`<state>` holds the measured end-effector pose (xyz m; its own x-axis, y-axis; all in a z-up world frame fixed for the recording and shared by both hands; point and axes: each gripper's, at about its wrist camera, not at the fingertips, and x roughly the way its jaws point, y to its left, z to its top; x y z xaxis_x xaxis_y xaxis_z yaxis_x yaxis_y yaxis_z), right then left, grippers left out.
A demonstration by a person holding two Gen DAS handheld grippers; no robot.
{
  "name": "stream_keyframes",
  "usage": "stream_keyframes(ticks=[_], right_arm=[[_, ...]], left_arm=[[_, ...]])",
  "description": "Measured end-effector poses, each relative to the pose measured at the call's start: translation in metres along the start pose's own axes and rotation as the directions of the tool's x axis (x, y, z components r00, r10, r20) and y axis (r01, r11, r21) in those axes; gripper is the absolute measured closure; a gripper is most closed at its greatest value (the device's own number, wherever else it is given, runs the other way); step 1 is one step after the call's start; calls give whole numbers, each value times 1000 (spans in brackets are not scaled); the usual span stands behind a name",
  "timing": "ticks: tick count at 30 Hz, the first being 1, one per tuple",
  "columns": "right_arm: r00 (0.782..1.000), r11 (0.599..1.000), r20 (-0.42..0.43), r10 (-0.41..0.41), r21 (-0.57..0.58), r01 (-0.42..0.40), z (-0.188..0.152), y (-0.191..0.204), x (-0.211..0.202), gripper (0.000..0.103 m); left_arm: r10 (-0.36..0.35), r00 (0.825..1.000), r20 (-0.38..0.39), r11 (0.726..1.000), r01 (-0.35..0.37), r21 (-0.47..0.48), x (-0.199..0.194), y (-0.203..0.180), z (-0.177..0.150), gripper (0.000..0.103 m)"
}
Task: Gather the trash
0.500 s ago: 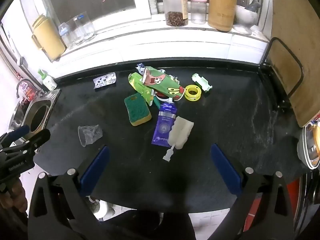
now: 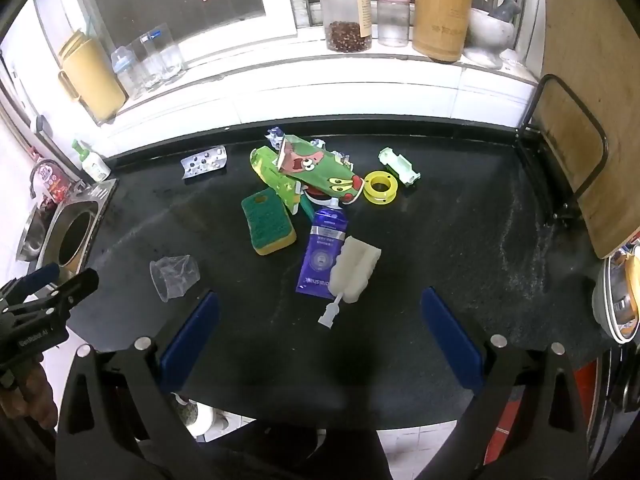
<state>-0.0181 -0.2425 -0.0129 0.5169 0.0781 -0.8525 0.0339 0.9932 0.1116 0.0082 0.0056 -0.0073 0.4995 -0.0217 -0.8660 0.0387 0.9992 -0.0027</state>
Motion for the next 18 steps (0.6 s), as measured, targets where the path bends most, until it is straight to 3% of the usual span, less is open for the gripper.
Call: stream_keyframes(ticks=[18], right_arm=[[1000, 1000, 8, 5, 4, -5, -2, -4, -1, 6]], left_arm=[[8, 1000, 15, 1000, -8, 16, -3, -7, -2, 6]])
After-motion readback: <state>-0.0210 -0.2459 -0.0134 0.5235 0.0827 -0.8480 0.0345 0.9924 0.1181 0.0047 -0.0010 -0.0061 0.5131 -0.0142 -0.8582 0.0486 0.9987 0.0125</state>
